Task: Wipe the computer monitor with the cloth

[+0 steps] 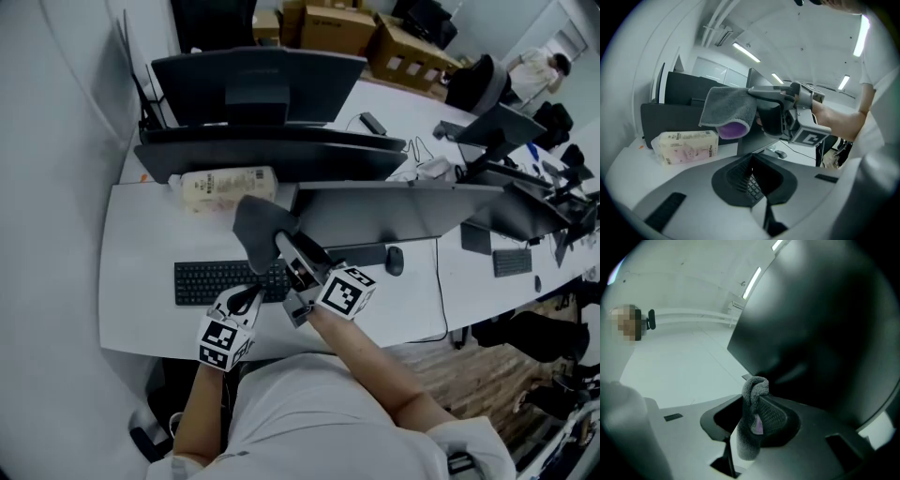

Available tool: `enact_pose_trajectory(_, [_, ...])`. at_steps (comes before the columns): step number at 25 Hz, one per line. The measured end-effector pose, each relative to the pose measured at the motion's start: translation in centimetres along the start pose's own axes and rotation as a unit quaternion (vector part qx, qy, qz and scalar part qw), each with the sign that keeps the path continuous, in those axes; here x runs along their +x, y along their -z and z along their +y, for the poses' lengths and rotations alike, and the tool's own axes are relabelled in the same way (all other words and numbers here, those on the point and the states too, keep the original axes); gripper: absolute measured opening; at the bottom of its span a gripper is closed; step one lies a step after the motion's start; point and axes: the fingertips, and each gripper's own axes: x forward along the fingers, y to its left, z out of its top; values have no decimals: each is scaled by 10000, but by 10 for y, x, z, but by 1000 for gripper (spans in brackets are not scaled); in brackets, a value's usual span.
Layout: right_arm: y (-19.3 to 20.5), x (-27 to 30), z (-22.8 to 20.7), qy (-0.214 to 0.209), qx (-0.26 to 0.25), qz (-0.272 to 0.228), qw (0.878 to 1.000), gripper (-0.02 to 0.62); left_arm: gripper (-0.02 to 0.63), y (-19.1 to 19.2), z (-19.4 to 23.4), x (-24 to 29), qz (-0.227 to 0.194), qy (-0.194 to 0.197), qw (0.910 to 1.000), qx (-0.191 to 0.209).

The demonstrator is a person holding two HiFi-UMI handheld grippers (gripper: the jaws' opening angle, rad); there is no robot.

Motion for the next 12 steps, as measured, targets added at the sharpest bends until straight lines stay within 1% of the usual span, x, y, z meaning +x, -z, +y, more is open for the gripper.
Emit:
enact_pose_trajectory(8, [-41,1,39,-405,86,-433,9982,109,2,-15,-17,5,-16,158,9996,212])
enact_pose_trajectory(12, [-56,-1,55,-620,65,-597,9963,109,2,-25,-22,6,-80,159,9993,334])
